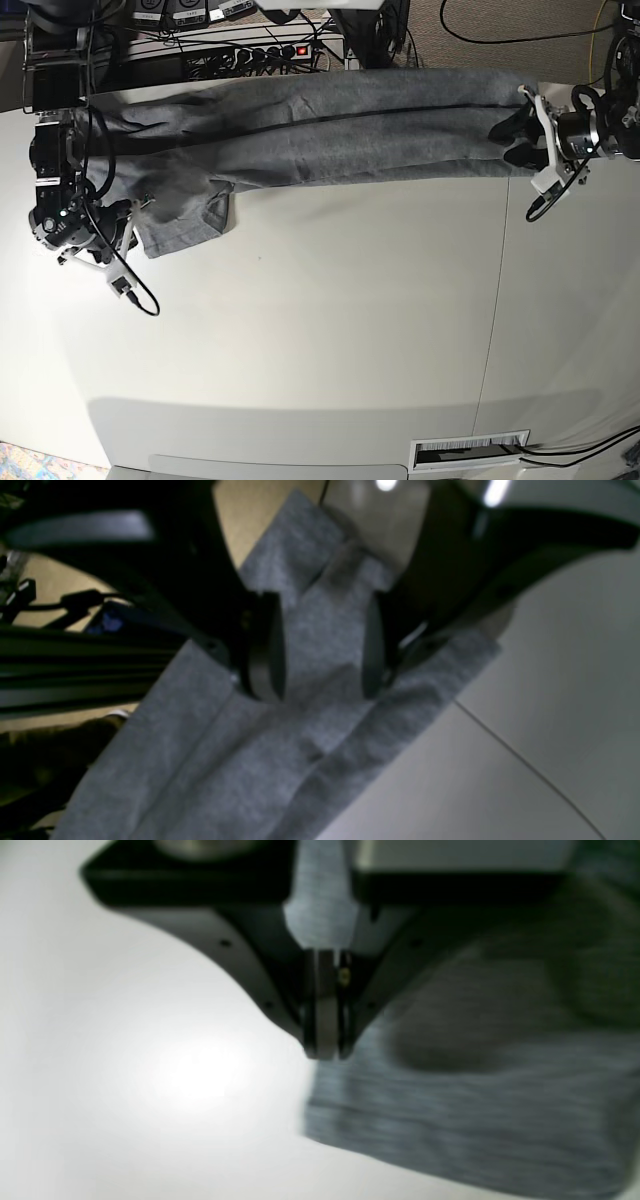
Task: Fold the T-shirt properly
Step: 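Lower the folded strip and smooth it with both grippers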
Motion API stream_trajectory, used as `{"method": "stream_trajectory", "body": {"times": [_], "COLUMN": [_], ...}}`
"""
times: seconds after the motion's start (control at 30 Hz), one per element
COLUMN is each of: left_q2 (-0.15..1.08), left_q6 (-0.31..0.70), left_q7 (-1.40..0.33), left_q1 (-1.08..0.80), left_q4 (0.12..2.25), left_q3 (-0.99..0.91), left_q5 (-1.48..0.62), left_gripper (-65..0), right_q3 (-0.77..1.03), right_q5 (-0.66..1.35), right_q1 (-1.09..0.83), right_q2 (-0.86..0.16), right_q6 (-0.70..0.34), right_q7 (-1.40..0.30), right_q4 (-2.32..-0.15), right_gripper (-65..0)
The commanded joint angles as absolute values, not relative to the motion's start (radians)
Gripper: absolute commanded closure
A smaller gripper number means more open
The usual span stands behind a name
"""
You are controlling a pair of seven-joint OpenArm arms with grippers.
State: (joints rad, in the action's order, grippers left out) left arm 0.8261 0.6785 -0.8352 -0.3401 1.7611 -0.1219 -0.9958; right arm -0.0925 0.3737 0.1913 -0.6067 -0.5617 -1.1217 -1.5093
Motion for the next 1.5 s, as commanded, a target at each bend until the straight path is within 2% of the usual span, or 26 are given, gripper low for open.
{"method": "stream_trajectory", "body": {"times": [0.0,0.1,0.27,0.47,0.63,0.73,0.77,1.0,1.2,1.47], "left_q2": [0.847,0.842,0.833,0.831,0.83,0.828,0.828,0.828,0.828,0.828], "left_q6": [0.682,0.682,0.682,0.682,0.682,0.682,0.682,0.682,0.682,0.682], "left_q7": [-0.812,-0.815,-0.814,-0.815,-0.815,-0.813,-0.814,-0.814,-0.814,-0.814], "left_q1": [-0.336,-0.336,-0.336,-0.336,-0.338,-0.338,-0.338,-0.338,-0.338,-0.338], "left_q4": [1.771,1.771,1.771,1.771,1.771,1.771,1.771,1.771,1.771,1.771], "left_q3": [-0.134,-0.134,-0.134,-0.134,-0.134,-0.134,-0.134,-0.134,-0.134,-0.134], "left_q5": [-1.01,-1.008,-1.007,-1.006,-1.007,-1.007,-1.006,-1.006,-1.006,-1.006], "left_gripper": [-27.0,-27.0,-27.0,-27.0,-27.0,-27.0,-27.0,-27.0,-27.0,-27.0], "right_q3": [-0.083,-0.083,-0.083,-0.083,-0.083,-0.083,-0.083,-0.083,-0.083,-0.072], "right_q5": [0.36,0.286,0.288,0.344,0.433,0.501,0.52,0.569,0.599,0.662], "right_q1": [0.216,0.216,0.222,0.273,0.299,0.299,0.299,0.3,0.302,0.291], "right_q2": [-0.626,-0.623,-0.612,-0.588,-0.587,-0.583,-0.581,-0.579,-0.579,-0.579], "right_q6": [-0.561,-0.56,-0.56,-0.561,-0.562,-0.562,-0.562,-0.562,-0.564,-0.572], "right_q7": [-1.097,-1.031,-0.962,-0.902,-0.917,-0.983,-1.013,-1.113,-1.135,-1.207], "right_q4": [-1.525,-1.525,-1.478,-1.265,-1.168,-1.154,-1.154,-1.16,-1.211,-1.459], "right_gripper": [-11.4,-16.5,-27.8,-27.8,-27.7,-27.5,-26.2,-0.8,0.0,0.0]}}
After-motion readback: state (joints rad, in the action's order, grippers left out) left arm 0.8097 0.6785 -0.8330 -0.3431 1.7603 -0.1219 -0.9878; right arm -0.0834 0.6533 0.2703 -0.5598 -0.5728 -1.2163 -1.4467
